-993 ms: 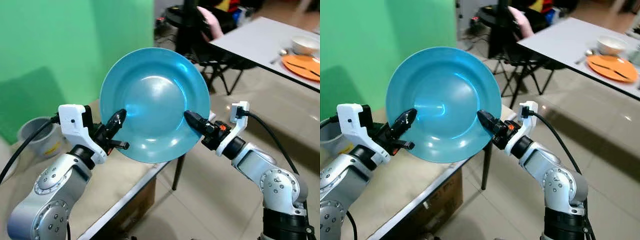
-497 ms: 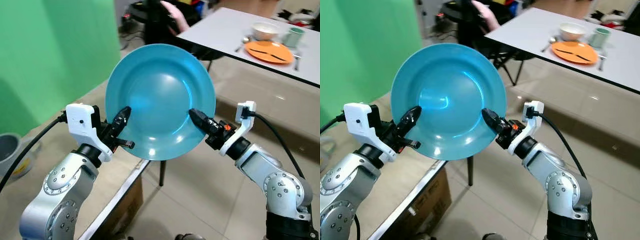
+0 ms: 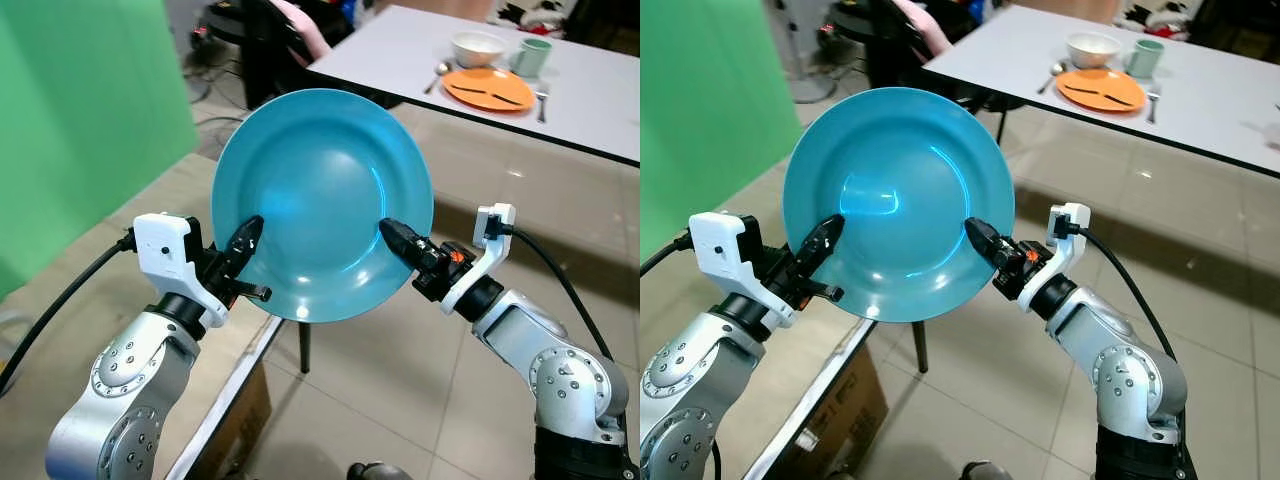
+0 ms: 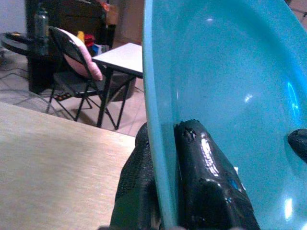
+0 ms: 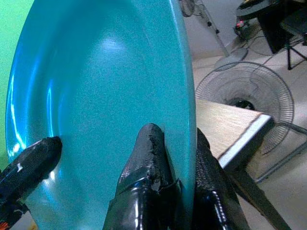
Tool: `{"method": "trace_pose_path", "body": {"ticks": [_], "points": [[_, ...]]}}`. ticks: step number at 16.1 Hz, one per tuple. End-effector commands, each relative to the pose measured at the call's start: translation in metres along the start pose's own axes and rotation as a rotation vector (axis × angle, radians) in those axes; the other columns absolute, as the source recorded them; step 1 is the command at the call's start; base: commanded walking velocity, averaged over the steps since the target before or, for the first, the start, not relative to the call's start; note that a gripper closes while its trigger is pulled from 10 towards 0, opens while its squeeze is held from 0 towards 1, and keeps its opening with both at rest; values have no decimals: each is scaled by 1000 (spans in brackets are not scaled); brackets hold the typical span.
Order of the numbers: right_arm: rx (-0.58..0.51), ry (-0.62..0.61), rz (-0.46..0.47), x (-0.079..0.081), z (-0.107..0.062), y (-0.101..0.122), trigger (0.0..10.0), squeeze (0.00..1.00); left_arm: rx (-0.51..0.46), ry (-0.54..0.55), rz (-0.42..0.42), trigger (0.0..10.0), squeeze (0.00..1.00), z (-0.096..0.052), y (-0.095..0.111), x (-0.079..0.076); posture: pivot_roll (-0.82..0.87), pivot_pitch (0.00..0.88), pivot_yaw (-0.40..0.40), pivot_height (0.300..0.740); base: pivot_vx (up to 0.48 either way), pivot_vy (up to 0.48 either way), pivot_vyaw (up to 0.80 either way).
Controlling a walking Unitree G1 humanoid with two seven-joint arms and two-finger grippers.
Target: Setting the table
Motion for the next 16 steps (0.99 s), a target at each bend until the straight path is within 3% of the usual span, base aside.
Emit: {"method": "trace_pose_path", "body": {"ticks": [1, 7, 16], "points": [[76, -24, -64, 13, 9, -13, 10000, 0, 33, 130, 154, 10000, 0, 1, -3, 12, -73, 0, -6, 740, 0, 0, -769], [75, -27, -64, 13, 6, -15, 10000, 0, 32, 92, 155, 10000, 0, 5, -4, 7, -86, 0, 8, 740, 40, 0, -769], [75, -31, -68, 12, 5, -15, 10000, 0, 32, 82, 159, 10000, 0, 8, -5, 6, -89, 0, 11, 740, 255, 0, -769]]}}
Point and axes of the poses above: a point about 5 cm out from each wrist's last joint towards the gripper, its own z axis pointing out of the wrist towards the gripper, its own y axis along the axis of the wrist's last joint, x = y × z, the point moved 3 cm from there along z, pointing out of the wrist towards the gripper, and after that the axes turned 4 degrees about z, right-handed, at the moved point
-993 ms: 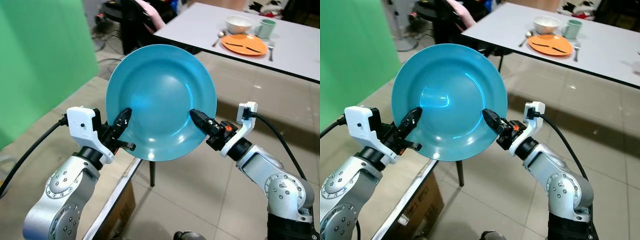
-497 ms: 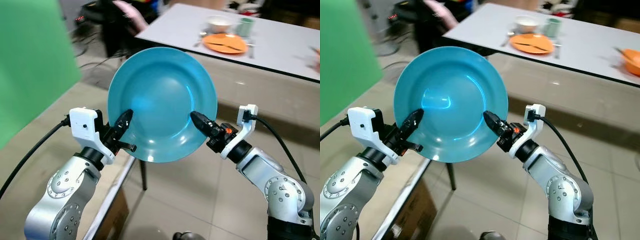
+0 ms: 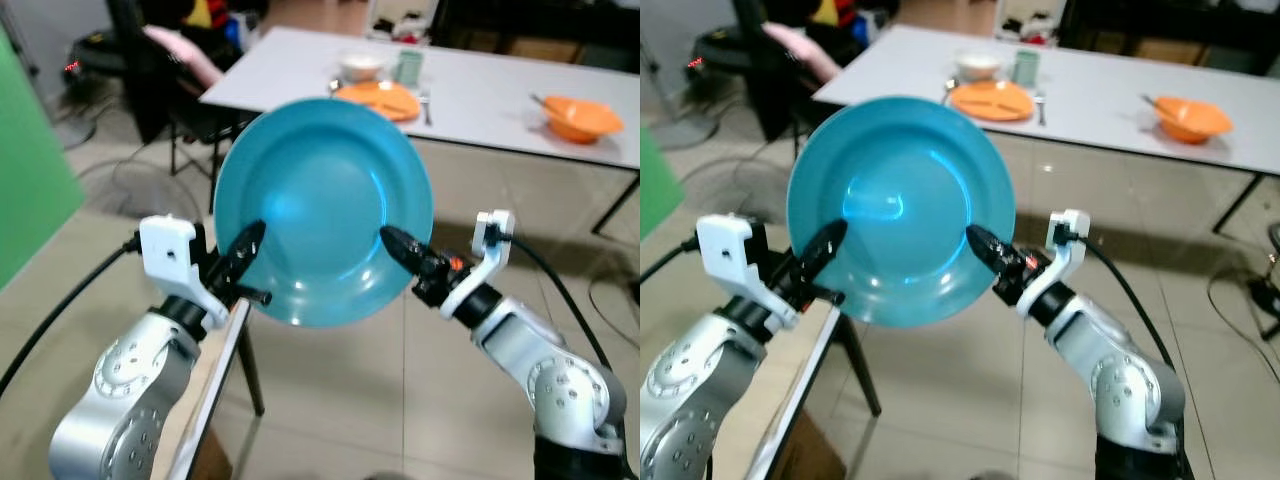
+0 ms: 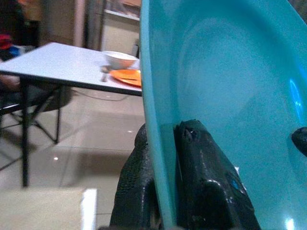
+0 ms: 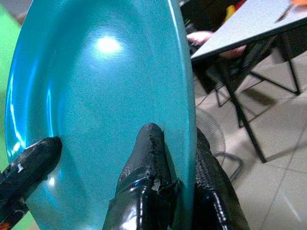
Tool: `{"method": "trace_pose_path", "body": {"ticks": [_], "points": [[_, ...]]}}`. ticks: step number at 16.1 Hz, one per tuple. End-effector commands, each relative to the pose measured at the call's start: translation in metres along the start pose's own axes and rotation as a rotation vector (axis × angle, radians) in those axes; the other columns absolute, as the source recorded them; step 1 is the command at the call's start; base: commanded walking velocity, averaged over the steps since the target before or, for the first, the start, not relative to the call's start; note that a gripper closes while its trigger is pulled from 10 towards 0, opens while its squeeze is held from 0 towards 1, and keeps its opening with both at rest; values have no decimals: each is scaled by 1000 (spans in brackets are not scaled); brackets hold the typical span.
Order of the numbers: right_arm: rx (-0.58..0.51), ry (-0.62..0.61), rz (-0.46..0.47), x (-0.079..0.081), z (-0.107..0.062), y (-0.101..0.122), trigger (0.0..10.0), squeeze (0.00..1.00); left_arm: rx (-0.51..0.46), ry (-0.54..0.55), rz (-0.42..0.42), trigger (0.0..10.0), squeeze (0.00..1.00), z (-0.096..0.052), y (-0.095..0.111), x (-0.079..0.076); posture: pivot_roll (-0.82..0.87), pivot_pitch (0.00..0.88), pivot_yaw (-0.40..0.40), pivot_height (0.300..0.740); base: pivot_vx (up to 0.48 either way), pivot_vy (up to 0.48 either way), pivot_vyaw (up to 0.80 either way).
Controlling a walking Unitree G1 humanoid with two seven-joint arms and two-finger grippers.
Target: Setting the table
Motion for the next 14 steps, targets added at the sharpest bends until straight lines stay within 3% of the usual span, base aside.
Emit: {"method": "trace_pose_path", "body": {"ticks": [1, 14], "points": [[74, -6, -75, 14, 8, -9, 10000, 0, 22, 93, 142, 10000, 0, 7, 0, 5, -90, 0, 13, 740, 259, 0, -769], [62, -19, -72, 13, 7, -9, 10000, 0, 25, 69, 146, 10000, 0, 12, -3, 2, -94, 0, 22, 740, 262, 0, -769]]}}
Point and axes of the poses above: a point about 5 cm out from each wrist's last joint towards the gripper, its own z axis pointing out of the wrist towards the gripper, its own y axis along the axis of the wrist's last joint, x = y × z, the point moved 3 cm from there along z, pointing out of the wrist towards the gripper, and after that the axes turned 4 degrees about z, right-handed, at the moved point
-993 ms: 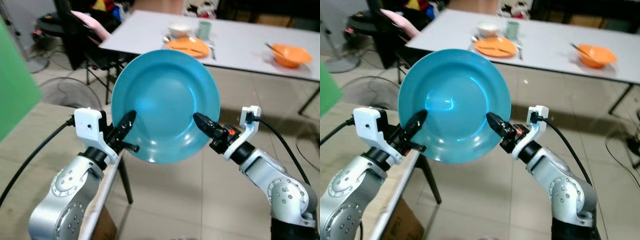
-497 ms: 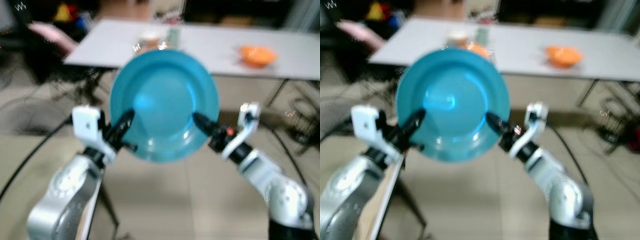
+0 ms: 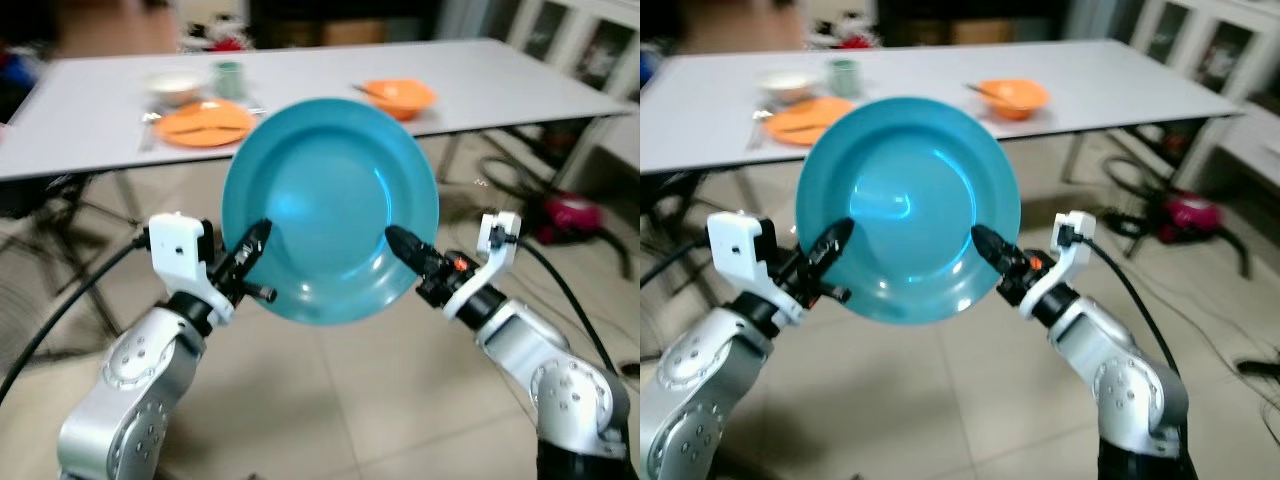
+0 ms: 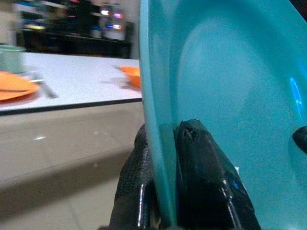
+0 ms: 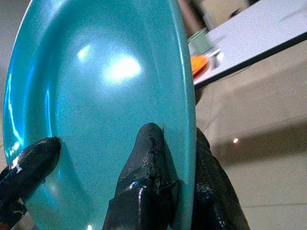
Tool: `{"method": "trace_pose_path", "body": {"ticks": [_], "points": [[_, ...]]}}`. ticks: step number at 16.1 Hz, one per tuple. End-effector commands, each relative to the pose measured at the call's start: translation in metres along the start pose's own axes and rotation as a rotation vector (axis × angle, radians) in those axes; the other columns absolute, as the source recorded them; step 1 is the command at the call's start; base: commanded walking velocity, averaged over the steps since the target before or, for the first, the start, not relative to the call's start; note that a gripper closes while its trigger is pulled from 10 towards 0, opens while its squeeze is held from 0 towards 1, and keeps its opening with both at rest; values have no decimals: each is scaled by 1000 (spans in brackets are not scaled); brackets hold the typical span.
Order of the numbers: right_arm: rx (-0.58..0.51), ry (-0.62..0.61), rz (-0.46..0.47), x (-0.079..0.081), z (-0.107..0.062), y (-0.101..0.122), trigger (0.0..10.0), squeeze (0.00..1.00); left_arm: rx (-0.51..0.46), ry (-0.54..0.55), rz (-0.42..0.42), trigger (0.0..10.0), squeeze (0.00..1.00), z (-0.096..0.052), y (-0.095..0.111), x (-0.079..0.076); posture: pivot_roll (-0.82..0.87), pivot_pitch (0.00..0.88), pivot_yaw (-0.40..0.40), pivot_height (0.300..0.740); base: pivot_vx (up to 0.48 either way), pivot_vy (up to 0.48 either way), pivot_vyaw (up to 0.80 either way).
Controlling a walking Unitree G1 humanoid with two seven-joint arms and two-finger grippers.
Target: Setting the table
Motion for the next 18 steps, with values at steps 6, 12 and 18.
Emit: {"method": "trace_pose_path", "body": {"ticks": [6, 12, 18], "points": [[59, -18, -85, 12, 14, -7, 10000, 0, 23, 87, 142, 10000, 0, 6, 0, 4, -94, 0, 22, 740, 303, 0, -326], [55, -20, -91, 11, 16, -5, 10000, 0, 23, 89, 140, 10000, 0, 7, -1, 4, -95, 0, 22, 740, 342, 0, 0], [53, -27, -93, 9, 19, -5, 10000, 0, 20, 93, 141, 10000, 0, 8, 0, 6, -89, 0, 23, 740, 382, 0, 0]]}}
Point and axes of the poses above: a point about 5 cm out from each wrist's last joint towards the gripper, its own z axis pointing out of the wrist towards the gripper, its own y axis along the axis of the wrist's last joint, x = y × z, the point moved 3 cm from there along z, pointing out of the wrist towards the gripper, and after that the axes turned 4 degrees about z, right-handed, at the moved point
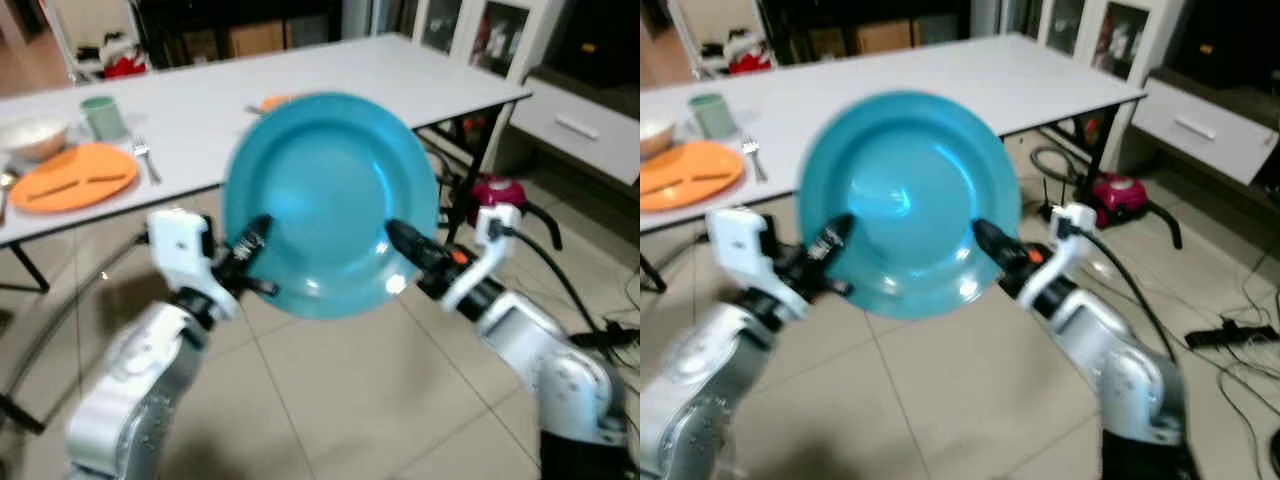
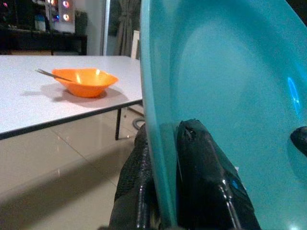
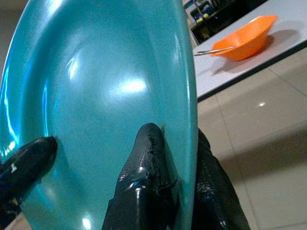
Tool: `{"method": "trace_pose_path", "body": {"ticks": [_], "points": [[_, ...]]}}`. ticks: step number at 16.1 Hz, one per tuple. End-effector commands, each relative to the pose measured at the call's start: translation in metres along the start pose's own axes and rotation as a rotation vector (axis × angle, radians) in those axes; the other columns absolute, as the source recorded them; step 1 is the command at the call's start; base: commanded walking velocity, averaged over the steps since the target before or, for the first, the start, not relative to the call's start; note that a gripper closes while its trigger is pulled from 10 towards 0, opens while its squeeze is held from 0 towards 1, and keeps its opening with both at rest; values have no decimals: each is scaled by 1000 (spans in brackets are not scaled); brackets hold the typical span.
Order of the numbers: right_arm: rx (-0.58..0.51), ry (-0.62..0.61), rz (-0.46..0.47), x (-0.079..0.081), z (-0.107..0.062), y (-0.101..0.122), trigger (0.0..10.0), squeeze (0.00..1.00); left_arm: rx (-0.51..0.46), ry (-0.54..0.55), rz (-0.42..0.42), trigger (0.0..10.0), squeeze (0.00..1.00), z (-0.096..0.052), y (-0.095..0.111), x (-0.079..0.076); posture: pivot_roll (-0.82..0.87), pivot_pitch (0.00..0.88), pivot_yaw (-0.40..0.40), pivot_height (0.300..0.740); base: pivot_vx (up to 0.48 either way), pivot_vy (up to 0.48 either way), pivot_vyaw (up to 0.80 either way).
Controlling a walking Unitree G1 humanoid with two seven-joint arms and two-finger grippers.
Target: Setting the table
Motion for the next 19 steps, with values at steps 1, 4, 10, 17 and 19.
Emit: {"method": "trace_pose_path", "body": {"ticks": [1, 4, 10, 17, 19], "points": [[56, -21, -64, 13, 15, -9, 10000, 0, 19, 93, 159, 10000, 0, 2, 3, 6, -89, 0, 23, 740, 386, 0, 0], [77, 52, -34, 19, 15, -8, 10000, 0, -15, 60, 67, 10000, 0, 1, 6, 2, -90, 0, 19, 740, 379, 0, 0], [159, 199, 10, 25, 7, -10, 10000, 0, -19, -83, -65, 10000, 0, -2, 6, -8, -91, 0, 20, 740, 361, 0, 0], [165, 270, 91, 27, 5, -6, 10000, 0, -19, -147, -139, 10000, 0, -5, 9, -7, -89, 0, 20, 740, 343, 0, 0], [166, 272, 91, 27, 6, -5, 10000, 0, -13, -152, -135, 10000, 0, -6, 9, -7, -90, 0, 20, 740, 339, 0, 0]]}}
Point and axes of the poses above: a point about 5 cm out from each wrist's last joint towards the gripper, its own z axis pointing out of the wrist towards the gripper, its own y axis along the axis of the wrist's last joint, x = y × z, the point moved 3 cm from there along z, pointing out of the wrist towards the gripper, and after that the axes turned 4 degrees about z, right-handed, at the moved point
